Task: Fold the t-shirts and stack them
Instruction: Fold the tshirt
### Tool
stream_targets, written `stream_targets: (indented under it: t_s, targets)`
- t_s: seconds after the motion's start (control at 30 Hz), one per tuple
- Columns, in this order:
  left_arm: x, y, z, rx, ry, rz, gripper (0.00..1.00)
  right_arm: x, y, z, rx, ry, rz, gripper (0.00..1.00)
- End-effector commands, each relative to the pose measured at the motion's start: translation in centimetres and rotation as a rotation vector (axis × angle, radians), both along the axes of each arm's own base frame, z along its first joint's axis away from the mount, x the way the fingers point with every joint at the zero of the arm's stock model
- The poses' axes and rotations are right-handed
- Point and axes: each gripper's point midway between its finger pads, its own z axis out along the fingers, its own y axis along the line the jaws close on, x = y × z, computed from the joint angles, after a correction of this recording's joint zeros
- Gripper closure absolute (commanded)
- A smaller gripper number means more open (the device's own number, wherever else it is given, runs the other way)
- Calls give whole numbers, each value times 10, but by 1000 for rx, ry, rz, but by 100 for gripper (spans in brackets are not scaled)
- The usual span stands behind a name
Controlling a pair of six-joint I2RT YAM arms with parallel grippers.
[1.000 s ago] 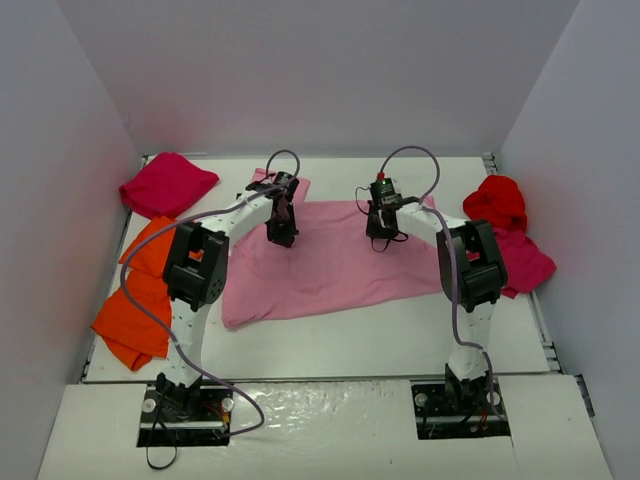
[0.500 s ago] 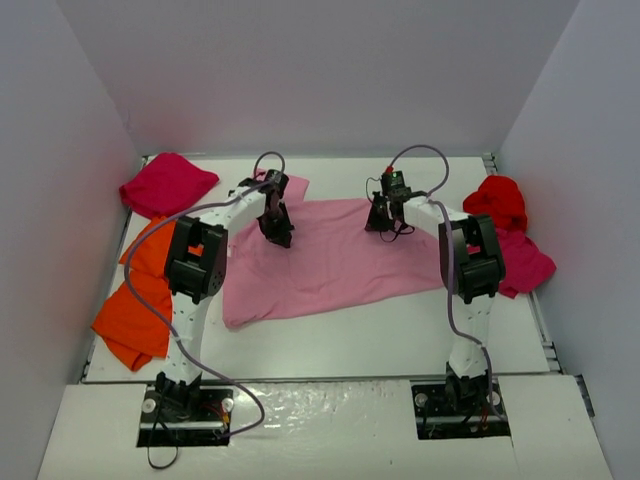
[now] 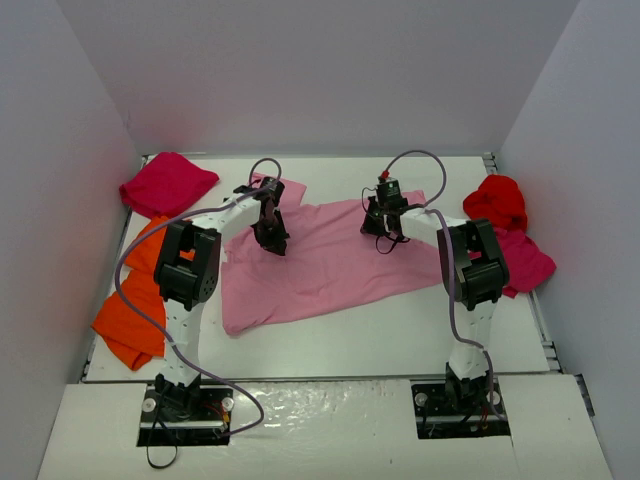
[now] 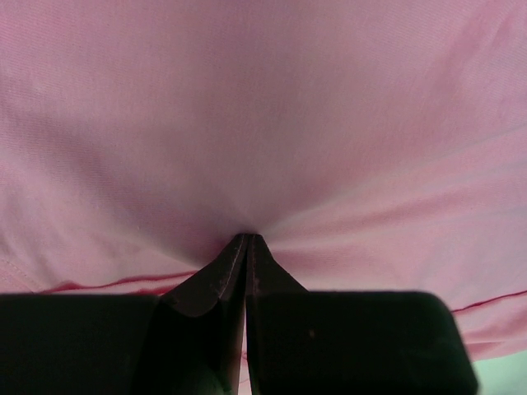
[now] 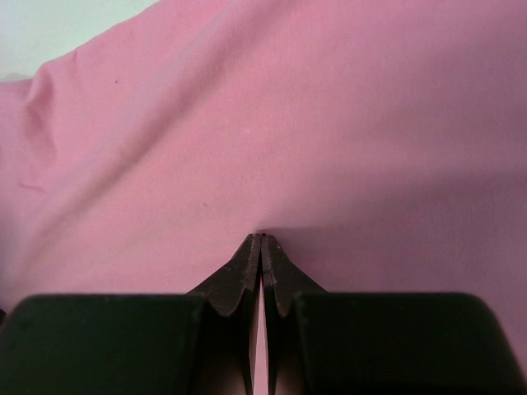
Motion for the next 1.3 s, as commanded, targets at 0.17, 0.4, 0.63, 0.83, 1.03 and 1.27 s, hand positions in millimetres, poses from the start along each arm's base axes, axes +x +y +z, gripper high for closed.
stream_targets:
  t_s: [0.17,0.4,0.63,0.83,1.03,1.27]
  targets:
    - [-69,55,-49,260,247,-71,100,-138,-31,-57,-301,318,60,100]
    - [-66,55,-50,272,217,-103,100,-165,-35,-45,-355,278,45,100]
    - [-70,48,-41,230,173,-144,100,-195,-46,-57,-397,319,40,100]
    - [-84,43,-24,178,128,-148,100,-215,-45,-56,-390,323,45,100]
    - [-112,38,-8,160,100,-158,100,-226,-33,-44,-355,294,52,100]
    - [-153,31,-18,177,132,-165,100,-236,-19,-29,-329,244,51,100]
